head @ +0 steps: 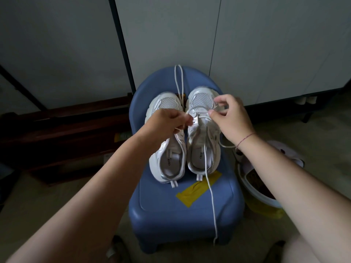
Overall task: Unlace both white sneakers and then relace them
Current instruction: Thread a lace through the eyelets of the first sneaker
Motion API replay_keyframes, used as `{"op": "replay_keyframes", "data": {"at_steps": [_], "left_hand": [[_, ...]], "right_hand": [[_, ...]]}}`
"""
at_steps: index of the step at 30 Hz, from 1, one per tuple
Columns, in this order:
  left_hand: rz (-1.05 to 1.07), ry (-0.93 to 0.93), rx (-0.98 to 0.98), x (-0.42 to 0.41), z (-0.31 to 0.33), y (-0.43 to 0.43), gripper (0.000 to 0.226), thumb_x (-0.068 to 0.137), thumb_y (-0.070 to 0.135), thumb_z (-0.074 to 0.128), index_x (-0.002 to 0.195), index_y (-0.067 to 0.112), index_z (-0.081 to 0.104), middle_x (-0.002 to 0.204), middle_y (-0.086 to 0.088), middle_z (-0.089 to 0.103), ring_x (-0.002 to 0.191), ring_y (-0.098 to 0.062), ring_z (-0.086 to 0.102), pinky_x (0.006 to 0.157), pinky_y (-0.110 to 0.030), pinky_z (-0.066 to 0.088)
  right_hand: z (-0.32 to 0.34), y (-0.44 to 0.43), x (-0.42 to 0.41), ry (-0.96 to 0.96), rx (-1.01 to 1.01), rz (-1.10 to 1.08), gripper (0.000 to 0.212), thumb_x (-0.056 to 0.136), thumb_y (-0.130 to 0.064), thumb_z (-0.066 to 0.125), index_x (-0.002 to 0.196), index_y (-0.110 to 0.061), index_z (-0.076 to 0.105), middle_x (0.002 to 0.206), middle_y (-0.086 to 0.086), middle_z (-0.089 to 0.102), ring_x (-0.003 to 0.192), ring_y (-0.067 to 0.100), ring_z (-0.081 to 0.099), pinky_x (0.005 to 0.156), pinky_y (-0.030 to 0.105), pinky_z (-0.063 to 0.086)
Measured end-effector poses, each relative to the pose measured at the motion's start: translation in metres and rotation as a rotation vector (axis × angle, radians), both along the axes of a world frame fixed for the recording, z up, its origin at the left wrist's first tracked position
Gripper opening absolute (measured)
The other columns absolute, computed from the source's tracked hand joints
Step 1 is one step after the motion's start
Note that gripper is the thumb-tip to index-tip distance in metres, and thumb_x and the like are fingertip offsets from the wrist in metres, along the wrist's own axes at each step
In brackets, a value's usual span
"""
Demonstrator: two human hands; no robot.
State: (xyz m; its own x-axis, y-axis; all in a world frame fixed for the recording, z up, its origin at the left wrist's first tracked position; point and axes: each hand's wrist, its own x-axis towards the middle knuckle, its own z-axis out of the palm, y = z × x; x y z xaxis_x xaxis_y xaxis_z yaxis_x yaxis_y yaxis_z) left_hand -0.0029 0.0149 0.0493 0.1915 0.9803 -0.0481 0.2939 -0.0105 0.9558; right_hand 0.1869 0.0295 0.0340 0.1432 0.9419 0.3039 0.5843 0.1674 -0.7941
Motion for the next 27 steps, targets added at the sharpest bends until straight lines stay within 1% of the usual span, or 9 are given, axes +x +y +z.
{"op": "replay_keyframes", "data": {"at_steps": [2, 5, 8, 9, 12, 16, 18, 22, 27], "left_hand": [[0.151, -0.139, -0.036, -0.003, -0.005, 0.008, 0.015, 0.094, 0.017, 0.062, 0.083, 0.011, 0.072, 0.079, -0.007, 0.062, 0.062, -0.011, 0.045, 0.060, -0.018, 0.042], [0.301, -0.347, -0.106, -0.005, -0.011, 0.017, 0.013, 0.090, 0.008, 0.066, 0.077, 0.007, 0.068, 0.070, -0.006, 0.060, 0.054, -0.007, 0.052, 0.057, -0.016, 0.048], [0.302, -0.444, -0.135, 0.002, -0.015, 0.021, 0.012, 0.090, 0.000, 0.064, 0.078, 0.002, 0.066, 0.066, -0.006, 0.064, 0.052, -0.004, 0.061, 0.057, -0.013, 0.054], [0.297, -0.452, -0.139, 0.005, -0.017, 0.022, 0.013, 0.089, -0.002, 0.063, 0.077, 0.002, 0.065, 0.061, -0.003, 0.065, 0.052, -0.005, 0.062, 0.058, -0.013, 0.055], [0.291, -0.437, -0.128, 0.016, -0.022, 0.023, 0.017, 0.088, -0.006, 0.063, 0.073, 0.002, 0.063, 0.050, 0.002, 0.064, 0.048, -0.005, 0.062, 0.060, -0.014, 0.055], [0.362, -0.350, -0.099, 0.025, -0.034, 0.030, 0.014, 0.085, -0.001, 0.069, 0.074, 0.007, 0.066, 0.056, -0.001, 0.067, 0.055, -0.013, 0.064, 0.065, -0.023, 0.057], [0.376, -0.296, -0.060, 0.029, -0.037, 0.033, 0.008, 0.083, 0.002, 0.073, 0.078, 0.006, 0.068, 0.063, -0.006, 0.068, 0.056, -0.013, 0.064, 0.063, -0.023, 0.058], [0.382, -0.177, 0.043, 0.036, -0.040, 0.032, 0.011, 0.080, 0.014, 0.079, 0.079, 0.010, 0.069, 0.063, -0.005, 0.069, 0.054, -0.011, 0.063, 0.059, -0.024, 0.056], [0.427, -0.118, 0.097, 0.040, -0.048, 0.033, 0.012, 0.079, 0.019, 0.080, 0.076, 0.015, 0.069, 0.061, -0.002, 0.068, 0.057, -0.014, 0.063, 0.065, -0.032, 0.057]], "right_hand": [[0.000, -0.008, -0.009, 0.052, -0.101, 0.011, 0.008, 0.089, -0.016, 0.061, 0.096, -0.013, 0.062, 0.093, 0.009, 0.067, 0.072, 0.019, 0.068, 0.069, 0.032, 0.058], [-0.007, -0.017, -0.026, 0.138, -0.309, 0.131, 0.015, 0.091, -0.009, 0.057, 0.085, -0.001, 0.067, 0.080, 0.017, 0.069, 0.057, 0.025, 0.068, 0.059, 0.039, 0.060], [-0.012, -0.010, -0.033, 0.017, -0.309, 0.091, 0.027, 0.090, -0.015, 0.059, 0.065, -0.006, 0.064, 0.061, 0.008, 0.065, 0.047, 0.012, 0.064, 0.047, 0.016, 0.051], [-0.014, -0.008, -0.036, 0.043, -0.335, 0.075, 0.027, 0.089, -0.015, 0.060, 0.064, -0.008, 0.064, 0.057, 0.006, 0.064, 0.044, 0.010, 0.062, 0.044, 0.015, 0.048], [-0.019, -0.003, -0.039, 0.297, -0.442, 0.063, 0.013, 0.084, -0.007, 0.065, 0.072, -0.010, 0.070, 0.063, 0.010, 0.065, 0.050, 0.022, 0.063, 0.055, 0.032, 0.057], [-0.019, 0.000, -0.037, 0.468, -0.502, 0.085, 0.020, 0.081, 0.002, 0.065, 0.091, -0.015, 0.072, 0.066, 0.006, 0.063, 0.043, 0.009, 0.056, 0.040, 0.016, 0.043], [-0.018, 0.002, -0.034, 0.529, -0.524, 0.116, 0.026, 0.082, 0.004, 0.064, 0.099, -0.015, 0.069, 0.065, 0.004, 0.062, 0.041, 0.005, 0.055, 0.038, 0.014, 0.040], [-0.023, 0.003, -0.030, 0.570, -0.516, 0.163, 0.026, 0.083, 0.006, 0.063, 0.095, -0.016, 0.068, 0.059, -0.002, 0.064, 0.041, 0.004, 0.055, 0.039, 0.014, 0.040], [-0.026, 0.003, -0.027, 0.570, -0.503, 0.224, 0.028, 0.084, 0.006, 0.062, 0.093, -0.021, 0.066, 0.069, 0.000, 0.066, 0.046, 0.003, 0.056, 0.043, 0.013, 0.042]]}}
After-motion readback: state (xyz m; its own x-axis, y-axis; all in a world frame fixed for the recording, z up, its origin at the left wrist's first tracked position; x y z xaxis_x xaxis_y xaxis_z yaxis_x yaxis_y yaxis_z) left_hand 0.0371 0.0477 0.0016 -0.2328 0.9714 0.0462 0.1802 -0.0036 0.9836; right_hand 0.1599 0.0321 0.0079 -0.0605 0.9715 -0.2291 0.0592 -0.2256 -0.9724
